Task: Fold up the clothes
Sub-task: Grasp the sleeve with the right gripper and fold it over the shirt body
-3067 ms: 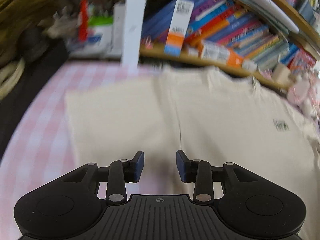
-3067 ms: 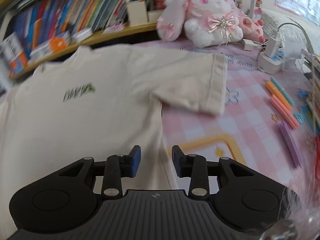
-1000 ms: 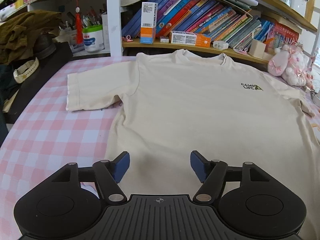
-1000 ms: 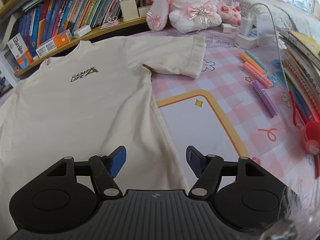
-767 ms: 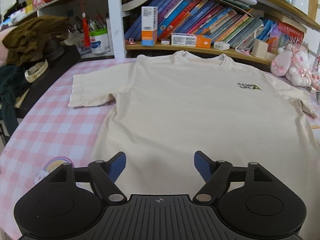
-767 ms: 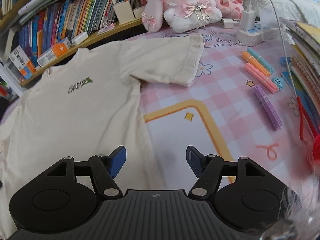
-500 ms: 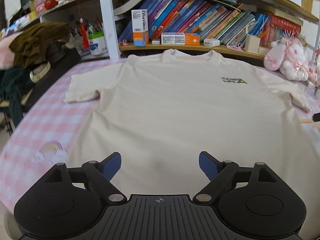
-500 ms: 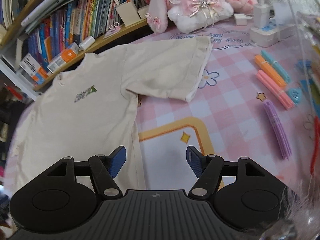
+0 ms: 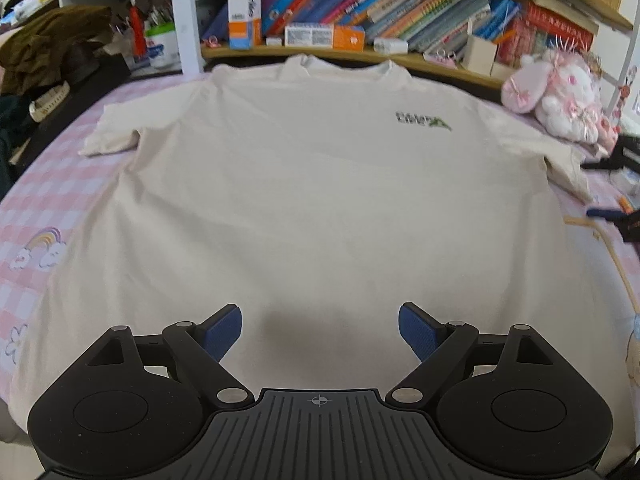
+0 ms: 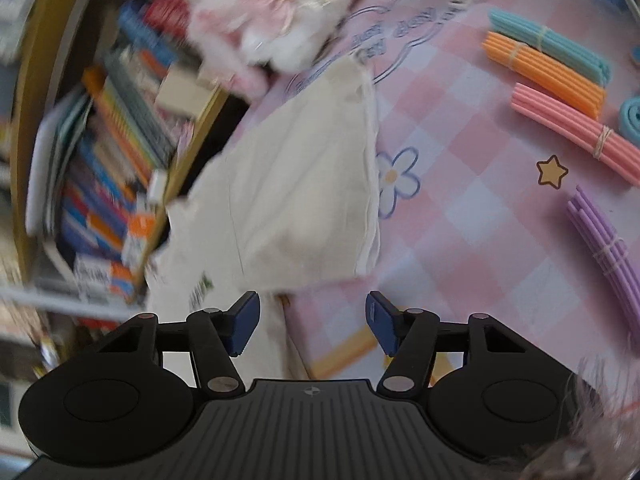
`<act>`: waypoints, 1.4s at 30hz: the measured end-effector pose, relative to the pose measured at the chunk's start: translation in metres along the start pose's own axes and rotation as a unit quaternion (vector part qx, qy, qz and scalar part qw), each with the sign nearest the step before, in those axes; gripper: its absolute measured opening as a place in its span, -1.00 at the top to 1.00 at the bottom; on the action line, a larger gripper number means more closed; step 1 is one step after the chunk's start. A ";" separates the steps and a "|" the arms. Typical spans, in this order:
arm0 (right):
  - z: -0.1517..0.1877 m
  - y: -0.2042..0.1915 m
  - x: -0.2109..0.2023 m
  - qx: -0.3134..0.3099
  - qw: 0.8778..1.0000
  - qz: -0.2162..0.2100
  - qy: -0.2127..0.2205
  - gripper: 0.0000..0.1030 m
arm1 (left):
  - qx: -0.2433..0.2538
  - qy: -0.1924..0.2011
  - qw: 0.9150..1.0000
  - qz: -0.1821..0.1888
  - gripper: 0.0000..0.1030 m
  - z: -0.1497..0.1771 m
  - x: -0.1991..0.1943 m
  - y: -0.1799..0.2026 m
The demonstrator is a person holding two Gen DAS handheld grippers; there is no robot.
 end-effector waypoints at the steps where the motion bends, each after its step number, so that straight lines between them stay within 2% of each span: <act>1: -0.004 0.003 0.001 0.018 1.000 -0.006 0.006 -0.11 | 0.003 -0.003 1.000 0.000 -0.71 0.001 0.001 0.001; 5: -0.019 0.011 0.007 0.077 0.996 -0.023 0.036 -0.10 | 0.018 -0.017 1.000 -0.001 -0.71 0.006 0.004 0.004; 9: -0.032 0.012 0.014 0.102 0.993 -0.032 0.058 -0.07 | 0.029 -0.022 0.999 -0.002 -0.71 0.007 0.005 0.002; 10: -0.035 0.010 0.016 0.101 0.993 -0.027 0.060 -0.01 | 0.030 -0.022 0.999 -0.002 -0.71 0.007 0.005 0.001; 11: -0.037 0.008 0.018 0.100 0.993 -0.021 0.061 0.18 | 0.031 -0.021 0.999 -0.002 -0.71 0.007 0.005 -0.002; 12: -0.039 0.006 0.020 0.095 0.994 -0.008 0.062 0.32 | 0.032 -0.020 0.999 -0.002 -0.71 0.007 0.004 -0.004; 13: -0.040 0.002 0.022 0.085 0.994 0.013 0.063 0.66 | 0.033 -0.019 0.999 -0.003 -0.71 0.006 0.004 -0.006; 14: -0.042 -0.002 0.024 0.074 0.995 0.036 0.064 0.79 | 0.034 -0.018 0.999 -0.003 -0.71 0.006 0.003 -0.008; 17: -0.042 -0.023 0.019 0.031 0.992 0.065 0.102 0.83 | 0.036 -0.016 0.999 -0.003 -0.71 0.006 0.002 -0.014; 20: -0.034 -0.059 0.020 -0.057 0.985 0.094 0.135 0.83 | 0.030 -0.014 0.999 -0.002 -0.71 0.007 0.001 -0.023; 22: -0.025 -0.094 0.029 -0.151 0.970 0.120 0.147 0.83 | 0.026 -0.014 1.000 0.000 -0.71 0.007 0.001 -0.030; 23: -0.018 -0.112 0.037 -0.205 0.959 0.130 0.149 0.84 | 0.024 -0.014 1.000 0.001 -0.71 0.007 0.001 -0.034; 25: 0.007 -0.148 0.059 -0.321 0.930 0.130 0.125 0.84 | 0.019 -0.012 1.000 0.001 -0.71 0.006 0.001 -0.042; 26: 0.020 -0.165 0.070 -0.378 0.910 0.127 0.111 0.84 | 0.016 -0.012 1.000 0.001 -0.71 0.006 0.001 -0.046; 28: 0.056 -0.187 0.094 -0.482 0.868 0.105 0.045 0.84 | 0.008 -0.013 1.000 0.002 -0.71 0.006 0.001 -0.054; 30: 0.088 -0.190 0.119 -0.545 0.832 0.094 -0.041 0.84 | -0.001 -0.013 1.000 0.002 -0.71 0.007 0.002 -0.061; 31: 0.098 -0.186 0.128 -0.554 0.824 0.098 -0.069 0.75 | -0.005 -0.015 1.000 0.002 -0.71 0.007 0.003 -0.065; 32: 0.106 -0.180 0.135 -0.553 0.821 0.106 -0.089 0.43 | -0.010 -0.016 1.000 0.001 -0.71 0.007 0.003 -0.068; 34: 0.111 -0.167 0.138 -0.534 0.833 0.105 -0.099 0.09 | -0.018 -0.018 1.000 0.001 -0.71 0.008 0.004 -0.074; 36: 0.112 -0.158 0.131 -0.512 0.848 0.076 -0.114 0.09 | -0.025 -0.019 0.999 0.001 -0.71 0.009 0.005 -0.079; 37: 0.112 -0.156 0.127 -0.506 0.851 0.066 -0.122 0.09 | -0.028 -0.020 0.999 0.001 -0.71 0.009 0.006 -0.082; 39: 0.115 -0.152 0.119 -0.505 0.851 0.054 -0.132 0.08 | -0.033 -0.020 0.999 0.001 -0.71 0.009 0.008 -0.085; 42: 0.123 -0.156 0.110 -0.516 0.848 0.050 -0.110 0.08 | -0.039 -0.016 0.999 0.002 -0.71 0.009 0.009 -0.088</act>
Point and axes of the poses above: each gripper's, at about its wrist camera, not at the fingertips, and x roughly the way its jaws point, y to its right, z to its underside, the point moved 1 cm from there along x, roughly the way its jaws point, and after that the axes turned 3 degrees about -z, right-handed, at the moved point
